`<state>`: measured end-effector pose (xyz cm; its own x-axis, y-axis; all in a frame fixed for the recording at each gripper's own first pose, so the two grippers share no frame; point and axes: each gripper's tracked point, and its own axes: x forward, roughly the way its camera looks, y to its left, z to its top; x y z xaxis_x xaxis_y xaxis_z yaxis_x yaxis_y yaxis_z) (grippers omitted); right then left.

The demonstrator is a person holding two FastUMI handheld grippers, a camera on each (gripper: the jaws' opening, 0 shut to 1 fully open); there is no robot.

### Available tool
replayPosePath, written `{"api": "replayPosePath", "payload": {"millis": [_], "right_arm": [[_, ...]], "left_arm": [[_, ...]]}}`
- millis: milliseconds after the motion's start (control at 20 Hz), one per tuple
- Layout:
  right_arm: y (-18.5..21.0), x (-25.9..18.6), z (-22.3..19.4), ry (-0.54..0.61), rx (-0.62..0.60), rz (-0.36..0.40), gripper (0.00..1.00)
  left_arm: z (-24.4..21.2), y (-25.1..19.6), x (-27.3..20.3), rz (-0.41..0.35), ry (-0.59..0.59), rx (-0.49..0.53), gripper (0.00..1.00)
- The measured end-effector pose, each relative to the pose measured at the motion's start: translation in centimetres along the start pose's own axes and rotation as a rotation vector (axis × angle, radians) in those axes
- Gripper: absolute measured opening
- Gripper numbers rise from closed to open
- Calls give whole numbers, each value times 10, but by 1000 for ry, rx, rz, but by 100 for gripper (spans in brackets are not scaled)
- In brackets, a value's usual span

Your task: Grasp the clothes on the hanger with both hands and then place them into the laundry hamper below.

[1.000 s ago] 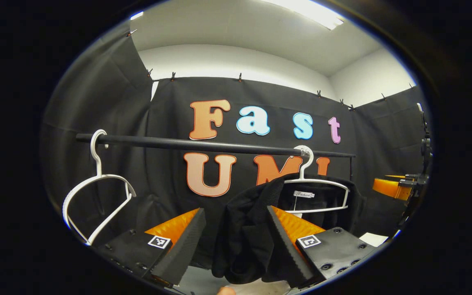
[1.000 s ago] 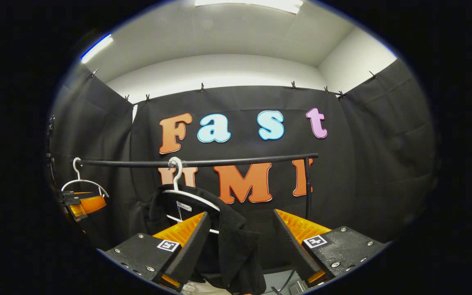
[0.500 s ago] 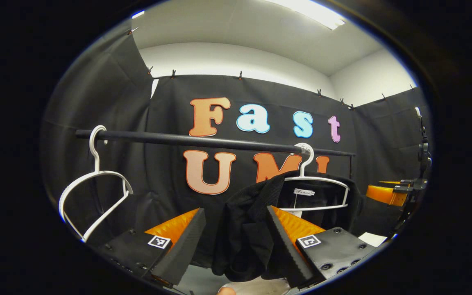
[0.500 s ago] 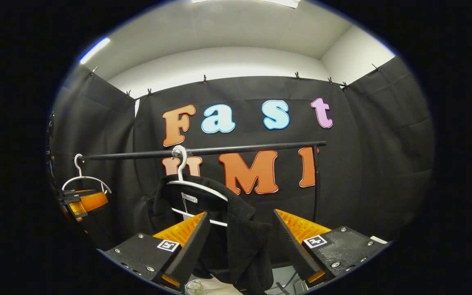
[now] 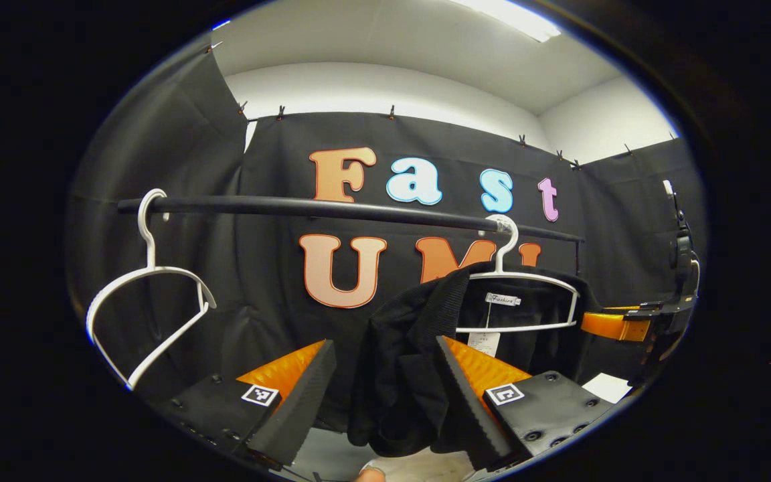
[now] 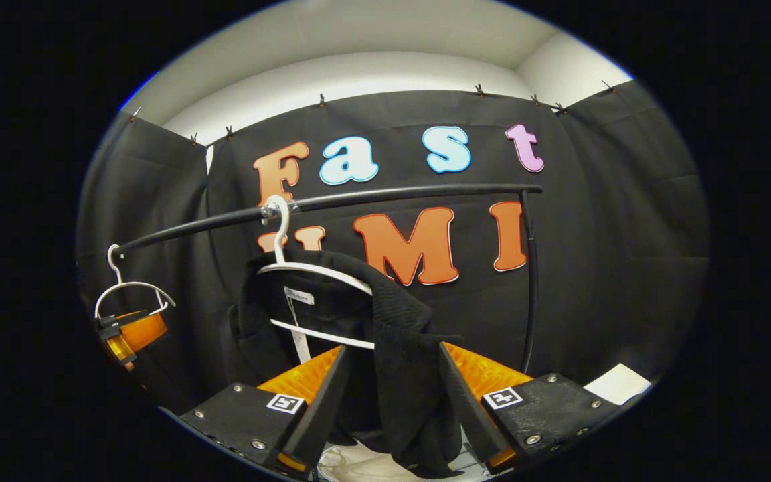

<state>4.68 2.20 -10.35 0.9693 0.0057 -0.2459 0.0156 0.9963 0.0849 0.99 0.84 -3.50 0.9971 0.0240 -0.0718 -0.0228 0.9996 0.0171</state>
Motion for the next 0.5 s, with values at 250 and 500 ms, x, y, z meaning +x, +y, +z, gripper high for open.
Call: {"api": "replayPosePath", "payload": {"millis": [250,500], "right_arm": [[-9,15,-6,11,22,-41,74],[-16,21,-9,17,62,-53,49]], "left_arm": [[-7,0,1,3,11,-5,96],[-12,-5,4,-2,21,-5,97]]}}
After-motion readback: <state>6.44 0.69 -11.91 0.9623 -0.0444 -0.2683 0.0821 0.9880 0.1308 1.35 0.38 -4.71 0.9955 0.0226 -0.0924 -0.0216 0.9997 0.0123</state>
